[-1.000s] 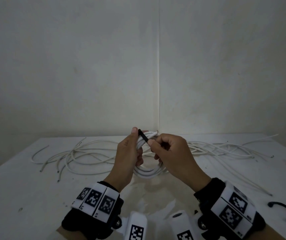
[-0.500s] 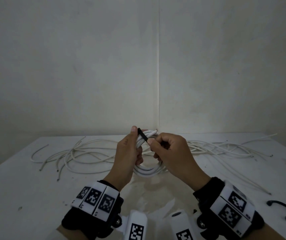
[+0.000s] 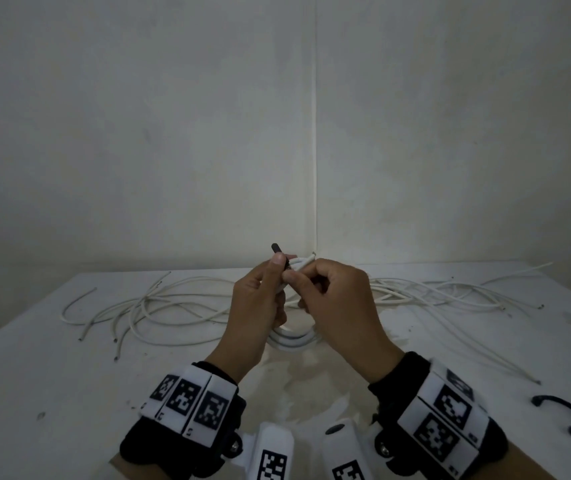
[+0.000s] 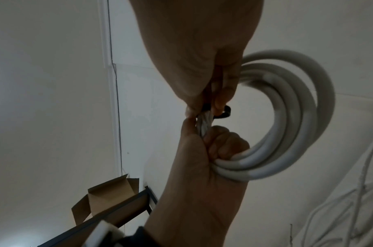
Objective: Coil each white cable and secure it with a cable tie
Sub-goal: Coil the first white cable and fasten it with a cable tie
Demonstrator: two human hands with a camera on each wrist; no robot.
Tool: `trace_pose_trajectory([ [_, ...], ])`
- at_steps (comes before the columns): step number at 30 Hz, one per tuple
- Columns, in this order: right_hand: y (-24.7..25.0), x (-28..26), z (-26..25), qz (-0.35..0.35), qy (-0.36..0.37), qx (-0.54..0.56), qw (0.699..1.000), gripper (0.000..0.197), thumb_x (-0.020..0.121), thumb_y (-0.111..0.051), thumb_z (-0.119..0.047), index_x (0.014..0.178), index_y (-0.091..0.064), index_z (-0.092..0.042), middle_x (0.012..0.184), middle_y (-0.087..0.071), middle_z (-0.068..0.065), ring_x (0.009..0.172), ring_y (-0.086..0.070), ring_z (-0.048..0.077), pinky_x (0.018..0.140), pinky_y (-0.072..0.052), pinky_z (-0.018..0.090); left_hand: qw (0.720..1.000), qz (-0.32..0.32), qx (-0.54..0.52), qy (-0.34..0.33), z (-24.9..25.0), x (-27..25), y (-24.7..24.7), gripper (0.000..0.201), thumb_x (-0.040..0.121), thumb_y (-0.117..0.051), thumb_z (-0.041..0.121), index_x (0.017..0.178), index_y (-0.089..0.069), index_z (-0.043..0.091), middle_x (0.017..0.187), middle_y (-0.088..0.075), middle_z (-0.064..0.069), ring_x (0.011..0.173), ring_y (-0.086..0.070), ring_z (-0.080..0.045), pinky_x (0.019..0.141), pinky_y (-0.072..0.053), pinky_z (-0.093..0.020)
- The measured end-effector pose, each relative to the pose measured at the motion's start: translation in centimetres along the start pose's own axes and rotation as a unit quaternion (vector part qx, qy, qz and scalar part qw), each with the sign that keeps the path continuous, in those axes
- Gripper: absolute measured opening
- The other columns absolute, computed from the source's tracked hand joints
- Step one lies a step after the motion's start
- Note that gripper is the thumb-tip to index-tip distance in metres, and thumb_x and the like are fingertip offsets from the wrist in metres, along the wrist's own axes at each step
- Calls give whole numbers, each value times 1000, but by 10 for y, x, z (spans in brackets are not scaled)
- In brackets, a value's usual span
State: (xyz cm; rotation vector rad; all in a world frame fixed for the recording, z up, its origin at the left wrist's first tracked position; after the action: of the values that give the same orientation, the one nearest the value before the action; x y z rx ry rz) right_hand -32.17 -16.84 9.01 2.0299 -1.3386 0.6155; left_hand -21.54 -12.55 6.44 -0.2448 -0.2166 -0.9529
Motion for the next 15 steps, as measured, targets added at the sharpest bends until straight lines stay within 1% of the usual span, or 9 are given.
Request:
trace_pose_trajectory([
  [1, -1, -1, -2, -10, 13, -1, 1000, 18, 83, -67, -20, 75, -68, -4, 58, -56, -9, 56, -57, 8, 54, -43, 15, 1000, 5, -7, -6, 2, 1, 3, 31, 95, -43, 34, 91, -69, 18, 42, -34, 10, 37, -29, -6, 39, -29, -16],
  [3, -2, -5, -5, -16, 42, -9, 999, 16, 84, -64, -18, 81, -69, -4, 67, -57, -8, 59, -55, -2, 56, -41, 7, 1000, 16, -22, -14, 5, 4, 6, 31, 94, -43, 34, 92, -70, 18, 42, -32, 7, 37, -28, -6, 38, -28, -16],
  [5, -2, -8, -4, -15, 46, -15, 999, 15, 83, -60, -16, 80, -67, -3, 71, -54, -10, 62, -54, -6, 58, -39, 4, 999, 18, -26, -14, 5, 4, 6, 32, 94, -42, 35, 91, -70, 19, 43, -31, 5, 36, -27, -5, 37, -29, -16],
  [7, -2, -9, -3, -15, 40, -11, 999, 12, 84, -61, -12, 78, -66, -3, 70, -51, -15, 64, -53, -7, 59, -37, 3, 1000, 14, -24, -14, 6, 1, 3, 33, 95, -42, 35, 90, -71, 19, 44, -31, 4, 36, -28, -5, 37, -29, -17],
  [9, 0, -9, -1, -11, 21, 3, 1000, 10, 85, -62, -8, 77, -65, -3, 70, -52, -13, 65, -53, -5, 59, -37, 4, 1000, 10, -10, -25, 8, 1, 0, 32, 94, -43, 33, 86, -71, 20, 42, -33, 5, 36, -29, -6, 36, -29, -17],
  [11, 3, -8, 3, 4, -11, 23, 1000, 9, 86, -62, -11, 78, -64, -6, 70, -56, -7, 66, -54, 2, 59, -40, 7, 999, 11, 8, -38, 10, 1, -4, 29, 94, -45, 31, 83, -70, 20, 44, -35, 3, 37, -28, -7, 36, -27, -18],
  [15, 1, -10, 12, 19, -71, 66, 995, 8, 86, -62, -14, 79, -64, -11, 73, -63, 0, 67, -59, 9, 60, -46, 12, 999, 16, 14, -32, 8, 1, -6, 28, 94, -47, 28, 80, -70, 20, 44, -32, 3, 37, -28, -7, 37, -25, -19],
])
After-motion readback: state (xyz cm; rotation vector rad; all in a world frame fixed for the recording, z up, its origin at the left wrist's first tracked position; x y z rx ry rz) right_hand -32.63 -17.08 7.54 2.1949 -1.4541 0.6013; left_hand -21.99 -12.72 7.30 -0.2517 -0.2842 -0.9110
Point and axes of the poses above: each hand's wrist, its own x-axis towards the middle knuckle, its own y-axis out of the back of the hand, z = x × y, the point moved 6 cm from there along x, towards the middle knuckle
